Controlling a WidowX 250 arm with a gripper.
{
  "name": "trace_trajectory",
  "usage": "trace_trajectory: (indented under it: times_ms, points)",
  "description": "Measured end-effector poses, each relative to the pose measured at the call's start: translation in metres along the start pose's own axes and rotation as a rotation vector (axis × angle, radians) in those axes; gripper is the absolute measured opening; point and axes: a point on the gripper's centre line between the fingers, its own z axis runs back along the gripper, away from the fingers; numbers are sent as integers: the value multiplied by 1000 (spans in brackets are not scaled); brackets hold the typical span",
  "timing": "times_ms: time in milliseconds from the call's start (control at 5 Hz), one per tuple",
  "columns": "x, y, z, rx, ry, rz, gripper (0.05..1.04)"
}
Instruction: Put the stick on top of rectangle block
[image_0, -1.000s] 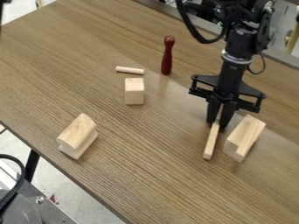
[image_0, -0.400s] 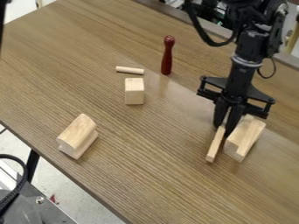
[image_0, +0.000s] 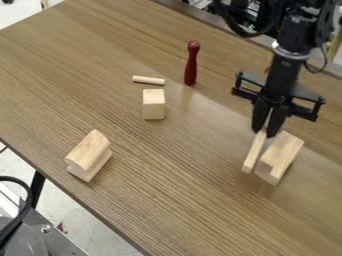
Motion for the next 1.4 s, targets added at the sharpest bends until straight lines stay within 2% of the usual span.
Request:
trace_trajectory:
  times_ms: [200, 600, 1000, 1400]
  points:
    - [0, -2, 9, -8, -23, -7, 118]
    - [-7, -11, 11, -8, -11, -39, 118]
    - [-3, -22, 17, -26, -22, -59, 118]
    - [1, -24, 5, -18, 1, -65, 118]
